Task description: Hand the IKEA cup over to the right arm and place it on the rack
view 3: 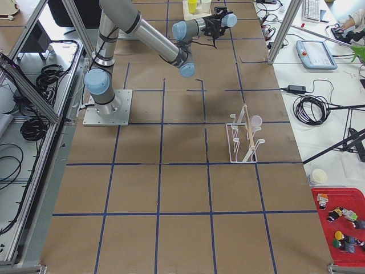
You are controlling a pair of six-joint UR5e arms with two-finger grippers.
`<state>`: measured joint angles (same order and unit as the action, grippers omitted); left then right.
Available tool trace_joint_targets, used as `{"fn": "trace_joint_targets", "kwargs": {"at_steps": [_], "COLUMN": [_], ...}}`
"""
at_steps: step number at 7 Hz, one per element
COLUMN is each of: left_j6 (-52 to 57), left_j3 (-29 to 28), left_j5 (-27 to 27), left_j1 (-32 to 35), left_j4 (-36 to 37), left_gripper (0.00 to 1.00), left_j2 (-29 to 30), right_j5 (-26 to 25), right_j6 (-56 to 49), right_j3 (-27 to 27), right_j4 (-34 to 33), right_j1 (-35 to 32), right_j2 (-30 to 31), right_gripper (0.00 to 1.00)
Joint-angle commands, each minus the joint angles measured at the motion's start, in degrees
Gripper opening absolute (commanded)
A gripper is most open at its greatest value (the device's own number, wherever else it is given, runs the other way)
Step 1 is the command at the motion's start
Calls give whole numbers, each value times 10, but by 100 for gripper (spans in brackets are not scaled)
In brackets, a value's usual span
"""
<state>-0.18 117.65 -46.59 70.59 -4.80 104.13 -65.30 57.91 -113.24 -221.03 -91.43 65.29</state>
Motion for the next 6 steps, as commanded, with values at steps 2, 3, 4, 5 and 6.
{"fn": "trace_joint_targets", "kwargs": {"at_steps": [2, 3, 4, 5, 6], "left_j6": [-16, -18, -18, -18, -19], "left_j3": [-71, -101, -122, -137, -161], "left_j5": [-186, -213, -248, -279, -299], "left_j1": [81, 91, 101, 112, 120], "left_j4": [-172, -241, -310, -376, -437], "left_gripper": [99, 99, 99, 99, 99], "left_j2": [-23, -27, -35, -45, -54], "right_j5": [58, 128, 172, 220, 256], "right_j6": [-345, -391, -459, -519, -566], "right_j3": [-47, -51, -61, -62, -60], "right_j4": [2, 3, 3, 3, 4], "right_j1": [122, 177, 227, 284, 338], "right_j2": [14, 14, 14, 14, 10], "right_gripper": [40, 40, 40, 40, 40]}}
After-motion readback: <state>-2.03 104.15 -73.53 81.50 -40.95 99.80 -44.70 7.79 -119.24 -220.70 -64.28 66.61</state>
